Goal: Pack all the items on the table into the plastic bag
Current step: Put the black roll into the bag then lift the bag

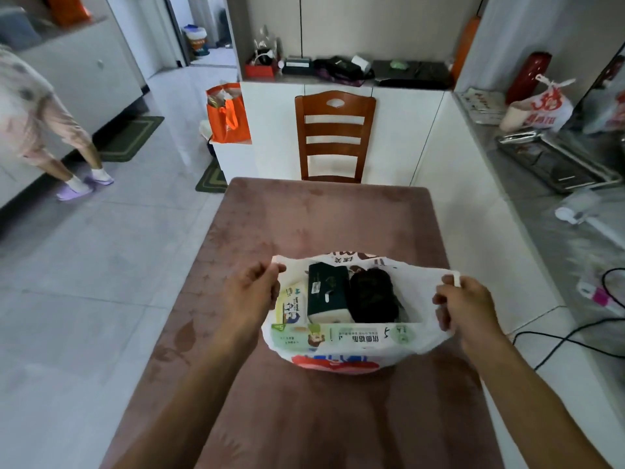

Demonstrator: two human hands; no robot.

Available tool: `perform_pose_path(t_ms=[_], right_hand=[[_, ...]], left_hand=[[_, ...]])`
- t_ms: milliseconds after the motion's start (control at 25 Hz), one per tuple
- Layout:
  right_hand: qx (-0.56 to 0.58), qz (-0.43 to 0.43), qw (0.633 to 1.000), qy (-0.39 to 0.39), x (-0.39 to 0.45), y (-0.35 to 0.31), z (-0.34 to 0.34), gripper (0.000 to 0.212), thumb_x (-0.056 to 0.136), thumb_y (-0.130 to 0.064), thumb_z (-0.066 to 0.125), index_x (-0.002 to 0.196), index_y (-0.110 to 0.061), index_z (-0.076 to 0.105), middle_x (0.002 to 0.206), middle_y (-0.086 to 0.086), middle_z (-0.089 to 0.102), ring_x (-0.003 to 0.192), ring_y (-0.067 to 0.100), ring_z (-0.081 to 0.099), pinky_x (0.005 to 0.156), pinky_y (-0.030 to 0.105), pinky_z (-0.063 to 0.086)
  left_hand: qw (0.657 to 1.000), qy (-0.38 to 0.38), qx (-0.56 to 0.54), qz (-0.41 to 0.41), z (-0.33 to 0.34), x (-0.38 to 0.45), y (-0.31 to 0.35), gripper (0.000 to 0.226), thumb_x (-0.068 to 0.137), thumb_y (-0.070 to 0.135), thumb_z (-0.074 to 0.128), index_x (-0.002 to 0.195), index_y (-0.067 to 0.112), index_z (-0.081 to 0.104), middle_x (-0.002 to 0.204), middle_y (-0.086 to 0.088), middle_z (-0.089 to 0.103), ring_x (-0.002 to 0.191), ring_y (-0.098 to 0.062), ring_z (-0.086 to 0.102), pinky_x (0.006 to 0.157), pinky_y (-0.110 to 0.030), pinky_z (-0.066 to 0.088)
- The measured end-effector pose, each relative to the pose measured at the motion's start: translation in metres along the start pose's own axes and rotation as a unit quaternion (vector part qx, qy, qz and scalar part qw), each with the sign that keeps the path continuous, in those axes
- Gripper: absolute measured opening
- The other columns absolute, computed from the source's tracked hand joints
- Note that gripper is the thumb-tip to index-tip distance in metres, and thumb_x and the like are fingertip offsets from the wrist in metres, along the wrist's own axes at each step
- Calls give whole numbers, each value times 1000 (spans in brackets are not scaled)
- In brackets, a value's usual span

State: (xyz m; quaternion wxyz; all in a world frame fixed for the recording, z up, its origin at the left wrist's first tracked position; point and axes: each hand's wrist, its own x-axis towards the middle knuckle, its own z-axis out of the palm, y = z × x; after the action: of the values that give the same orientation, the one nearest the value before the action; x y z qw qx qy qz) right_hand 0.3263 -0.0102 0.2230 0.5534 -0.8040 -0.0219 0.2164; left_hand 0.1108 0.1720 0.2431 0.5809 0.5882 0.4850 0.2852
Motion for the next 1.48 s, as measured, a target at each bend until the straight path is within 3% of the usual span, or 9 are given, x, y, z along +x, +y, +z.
perform_pose_path(t_ms=[160,240,360,520,720,840,920,1080,1480], right_hand=[[-191,-364,900,148,-35,19,16,37,85,-7,58,121,-12,52,116,10,58,101,22,54,79,35,48],[-248,-476,843,-25,-49,21,44,24,85,-7,53,107,-14,62,99,6,67,88,18,59,74,31,52],[-490,-334,744,-309,-41,47,99,36,88,-21,56,124,-23,53,128,1,57,108,20,56,89,31,48],[-642,-368,632,-231,-12,87,130,59,85,-26,65,135,-21,36,137,8,41,119,31,44,100,48,41],[-531,-372,739,-182,-13,64,107,43,88,-31,62,128,-22,51,131,3,54,118,24,51,102,39,44],[-411,-496,764,16,-17,25,64,49,82,-22,62,130,-15,53,133,12,56,121,33,51,100,45,41],[-427,-392,809,103,-5,0,33,58,80,-28,63,135,-15,46,135,16,55,119,35,53,98,48,38],[-94,-82,983,-135,12,-32,23,14,91,-14,59,81,-7,65,65,10,66,53,15,62,64,33,52],[185,-34,978,-85,77,-133,51,12,89,-2,54,81,-6,63,61,6,60,46,13,47,46,25,40]], left_hand=[[1000,-16,-7,-17,-2,-13,-30,23,99,15,48,92,5,67,61,-8,54,55,-16,49,54,-28,43],[999,-32,-15,-3,-2,-9,-25,23,99,14,46,93,6,67,60,-4,55,52,-9,50,53,-21,45],[999,-33,-32,14,-1,-3,-17,24,100,13,45,96,5,68,60,-2,59,52,-6,52,59,-20,47],[999,-27,-22,16,-7,8,-10,28,101,12,42,93,7,69,60,-2,62,50,-3,52,61,-21,47],[997,-29,-13,69,3,13,-8,24,98,12,48,86,6,67,63,-7,62,56,-5,56,59,-11,49],[999,-3,-39,25,4,28,-7,24,97,18,50,88,3,67,68,-8,65,60,-10,60,63,-17,51],[998,-3,-56,-1,7,38,-3,24,99,20,48,95,5,67,71,-7,65,62,-14,58,64,-24,50],[999,-27,-44,1,16,58,16,22,99,20,49,91,8,66,71,-5,63,63,-15,54,66,-27,48],[998,37,-24,43,8,130,96,18,96,8,52,89,1,67,72,-8,65,57,-14,55,53,-20,51]])
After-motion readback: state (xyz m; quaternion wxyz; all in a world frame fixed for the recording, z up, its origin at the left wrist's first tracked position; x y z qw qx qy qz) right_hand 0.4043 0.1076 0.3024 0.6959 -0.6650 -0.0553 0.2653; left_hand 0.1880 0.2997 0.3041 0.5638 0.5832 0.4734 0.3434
